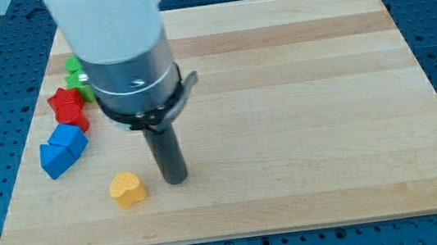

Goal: Slide the yellow heart towards bottom left

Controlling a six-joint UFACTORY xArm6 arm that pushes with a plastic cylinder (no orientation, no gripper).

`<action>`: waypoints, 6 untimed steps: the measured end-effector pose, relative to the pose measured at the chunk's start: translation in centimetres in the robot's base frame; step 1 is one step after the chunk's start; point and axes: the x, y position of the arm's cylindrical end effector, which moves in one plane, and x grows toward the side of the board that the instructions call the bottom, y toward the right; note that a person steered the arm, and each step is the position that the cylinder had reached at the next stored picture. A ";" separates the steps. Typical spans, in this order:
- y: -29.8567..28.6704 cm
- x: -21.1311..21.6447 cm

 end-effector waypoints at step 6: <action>-9.2 2.4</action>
